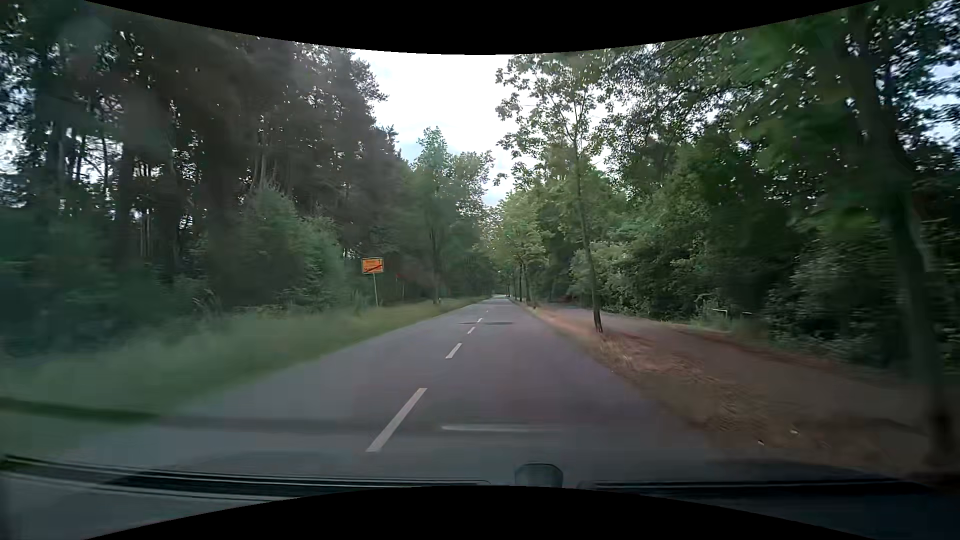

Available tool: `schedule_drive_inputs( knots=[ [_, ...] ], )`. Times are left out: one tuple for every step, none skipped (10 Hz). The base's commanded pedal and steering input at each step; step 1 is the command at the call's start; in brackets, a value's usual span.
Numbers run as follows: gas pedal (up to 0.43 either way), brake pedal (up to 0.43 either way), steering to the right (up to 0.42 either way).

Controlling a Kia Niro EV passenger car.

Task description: Follow the waypoints while adhering to traffic rules and regulations

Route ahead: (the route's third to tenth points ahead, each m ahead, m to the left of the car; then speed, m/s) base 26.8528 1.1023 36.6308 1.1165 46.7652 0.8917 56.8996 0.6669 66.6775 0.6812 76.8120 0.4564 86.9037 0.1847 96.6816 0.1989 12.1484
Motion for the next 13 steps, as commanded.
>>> schedule_drive_inputs(
  knots=[
    [0.150, 0.000, -0.001],
    [0.150, 0.000, -0.001],
    [0.150, 0.000, -0.001],
    [0.150, 0.000, -0.001],
    [0.150, 0.000, 0.000],
    [0.150, 0.000, 0.000],
    [0.150, 0.000, 0.000],
    [0.150, 0.000, 0.000],
    [0.150, 0.000, 0.000],
    [0.150, 0.000, 0.001],
    [0.150, 0.000, 0.000],
    [0.150, 0.000, 0.000],
    [0.150, 0.000, 0.000]
  ],
)
